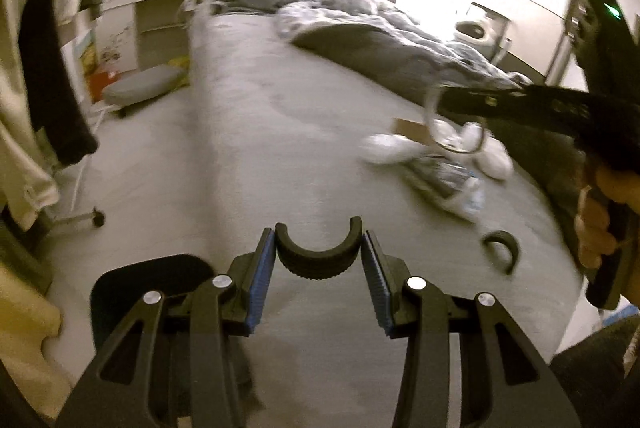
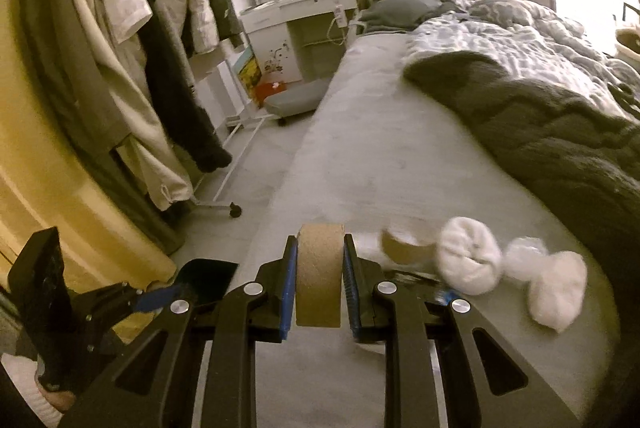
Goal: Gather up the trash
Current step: 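Lift the tape roll with the right tool and carry it over the bin, then open the right tool to drop the tape roll into the bin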
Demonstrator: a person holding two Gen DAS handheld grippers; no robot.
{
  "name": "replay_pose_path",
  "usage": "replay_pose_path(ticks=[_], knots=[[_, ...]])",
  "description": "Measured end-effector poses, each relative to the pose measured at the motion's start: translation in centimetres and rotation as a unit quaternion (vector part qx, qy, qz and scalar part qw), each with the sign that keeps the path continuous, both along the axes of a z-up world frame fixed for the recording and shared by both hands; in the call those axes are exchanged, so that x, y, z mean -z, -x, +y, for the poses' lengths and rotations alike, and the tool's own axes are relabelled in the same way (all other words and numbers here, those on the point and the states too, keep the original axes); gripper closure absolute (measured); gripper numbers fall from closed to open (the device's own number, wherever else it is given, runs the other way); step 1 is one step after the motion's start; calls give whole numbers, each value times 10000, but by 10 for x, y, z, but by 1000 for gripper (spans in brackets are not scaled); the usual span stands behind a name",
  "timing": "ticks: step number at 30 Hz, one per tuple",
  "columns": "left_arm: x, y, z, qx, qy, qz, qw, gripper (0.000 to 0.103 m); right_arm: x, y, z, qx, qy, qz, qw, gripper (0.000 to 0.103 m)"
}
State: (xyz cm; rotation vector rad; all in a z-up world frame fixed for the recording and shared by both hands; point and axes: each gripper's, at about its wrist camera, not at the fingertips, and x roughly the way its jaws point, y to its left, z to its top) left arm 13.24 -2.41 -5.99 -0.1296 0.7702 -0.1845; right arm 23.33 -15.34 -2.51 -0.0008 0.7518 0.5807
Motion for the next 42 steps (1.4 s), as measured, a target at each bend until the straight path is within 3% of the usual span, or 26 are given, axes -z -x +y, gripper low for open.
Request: replay_pose_path(ticks=[9,21,30,37,42], knots=[[20,-1,70,-686,6,395,9969,57,2,3,58,-315,-45,40,9995,81],[71,-1,125,-990,-254,1235,9871,57,35,23,160,-1103,248,427,9927,81],[116,3,158,-1201,-148,1961,9731,57,57,22,198,-1210,354,698,9896,81],[163,6,172,-1089,-28,2713,9563,57,74,17,221,-1202,378,910,9879,81],[185,8,181,-1112,115,3004,9472,56,89,12,234,-1174,400,1114,9860,81]])
